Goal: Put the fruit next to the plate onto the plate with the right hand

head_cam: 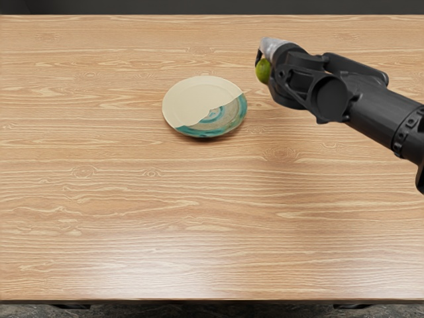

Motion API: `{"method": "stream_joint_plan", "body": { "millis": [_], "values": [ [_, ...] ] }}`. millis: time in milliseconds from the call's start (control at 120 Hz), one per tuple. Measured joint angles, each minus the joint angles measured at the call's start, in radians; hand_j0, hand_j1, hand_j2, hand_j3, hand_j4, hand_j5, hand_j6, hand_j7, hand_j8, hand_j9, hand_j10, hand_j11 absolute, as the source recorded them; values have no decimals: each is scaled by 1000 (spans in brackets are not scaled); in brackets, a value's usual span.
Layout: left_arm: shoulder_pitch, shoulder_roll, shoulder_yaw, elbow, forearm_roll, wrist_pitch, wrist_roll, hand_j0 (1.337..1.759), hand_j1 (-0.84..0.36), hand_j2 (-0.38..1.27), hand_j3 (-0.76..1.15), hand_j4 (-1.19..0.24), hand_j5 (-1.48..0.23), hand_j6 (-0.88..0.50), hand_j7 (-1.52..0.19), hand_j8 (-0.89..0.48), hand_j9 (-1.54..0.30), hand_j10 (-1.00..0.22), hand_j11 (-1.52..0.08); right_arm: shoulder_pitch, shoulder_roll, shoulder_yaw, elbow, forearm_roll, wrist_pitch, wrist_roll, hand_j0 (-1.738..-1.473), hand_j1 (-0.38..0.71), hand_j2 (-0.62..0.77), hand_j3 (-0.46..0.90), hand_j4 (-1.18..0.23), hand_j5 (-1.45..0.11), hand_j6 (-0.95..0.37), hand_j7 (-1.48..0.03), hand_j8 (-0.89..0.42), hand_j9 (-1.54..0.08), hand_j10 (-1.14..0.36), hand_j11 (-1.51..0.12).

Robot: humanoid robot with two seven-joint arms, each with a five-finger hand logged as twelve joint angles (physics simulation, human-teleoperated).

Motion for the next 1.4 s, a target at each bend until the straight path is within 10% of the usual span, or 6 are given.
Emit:
{"method": "stream_joint_plan", "body": {
  "millis": [225,450,825,1067,1400],
  "values": [
    [0,0,0,0,0,0,0,1658,331,3,0,-15,-19,-15,-19,-15,-19,-15,-19,-22,2,-20,22,6,-5,205,-1648,248,70,1,-381,-1043,-240,-964,-190,-1038,-455,-1047],
    [1,0,0,0,0,0,0,1658,331,3,0,-15,-19,-15,-19,-15,-19,-15,-19,-53,2,-22,47,4,-20,291,-1645,230,58,0,-409,-1024,-273,-962,-214,-1028,-481,-1046],
    [1,0,0,0,0,0,0,1658,331,3,0,-15,-19,-15,-19,-15,-19,-15,-19,-83,2,-35,91,5,-18,322,-1646,224,50,0,-434,-966,-292,-921,-238,-982,-495,-1006],
    [1,0,0,0,0,0,0,1658,331,3,0,-15,-19,-15,-19,-15,-19,-15,-19,-85,2,-37,92,44,-10,325,-1654,-152,12,0,-153,-323,-109,-308,-91,-328,-178,-336],
    [0,0,0,0,0,0,0,1658,331,3,0,-16,-20,-16,-20,-16,-20,-15,-20,-73,-4,-12,92,186,123,362,-1657,-311,3,0,-31,-63,-23,-60,-19,-64,-36,-66]
  ]
}}
